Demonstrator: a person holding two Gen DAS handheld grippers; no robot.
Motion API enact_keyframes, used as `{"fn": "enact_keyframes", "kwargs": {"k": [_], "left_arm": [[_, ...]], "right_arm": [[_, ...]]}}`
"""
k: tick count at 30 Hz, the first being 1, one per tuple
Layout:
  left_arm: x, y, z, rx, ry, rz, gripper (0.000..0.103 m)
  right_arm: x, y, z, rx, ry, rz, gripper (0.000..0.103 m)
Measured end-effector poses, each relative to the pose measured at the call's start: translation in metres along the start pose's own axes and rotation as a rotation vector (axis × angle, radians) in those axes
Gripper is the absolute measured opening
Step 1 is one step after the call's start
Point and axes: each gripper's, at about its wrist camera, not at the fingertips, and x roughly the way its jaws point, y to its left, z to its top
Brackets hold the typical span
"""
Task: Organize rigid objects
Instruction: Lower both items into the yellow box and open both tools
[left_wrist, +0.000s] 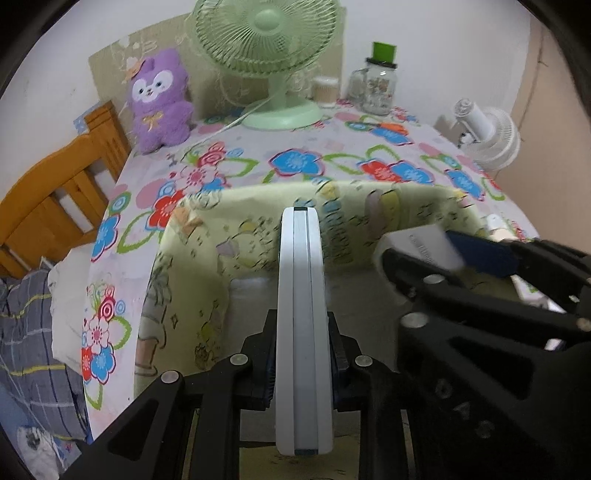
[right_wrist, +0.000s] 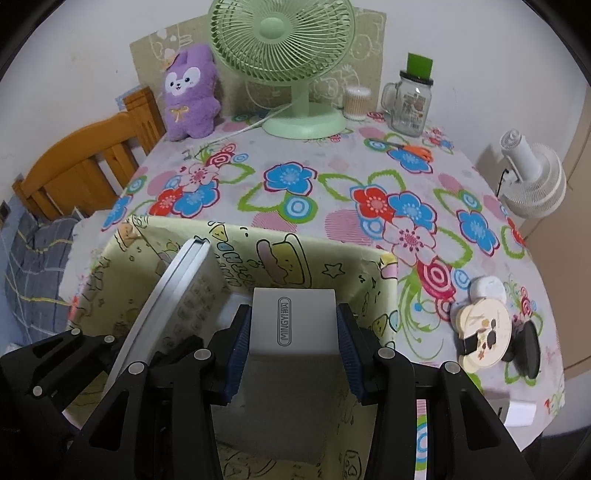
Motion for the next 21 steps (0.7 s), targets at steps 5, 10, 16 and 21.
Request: {"fn": "enact_keyframes", "kwargs": {"k": [5,10,16,21], "left_arm": [[0.002,0.005,-0.001,-0.018,-0.007,0.009,0.023],[0.0,0.004,0.002,-0.039,-0.015,0.006,0.032],[-0.004,0.002,0.005,-0.036,0.029,-0.067,0.05],[-0.016,-0.003,0.005,-0.031,0.019,-0.056,0.066]], "right_arm": [[0.008,0.005,0.002,-0.021,0.009,-0.017,0.048],[0.011,0.008,0.002,-0.044,0.022,-0.037,0.049],[0.009,0.008,0.003,-0.038,0.039,-0.001,0.059],[-0.001,0.007,0.003,-0.034,0.034,0.027,0.07]]}}
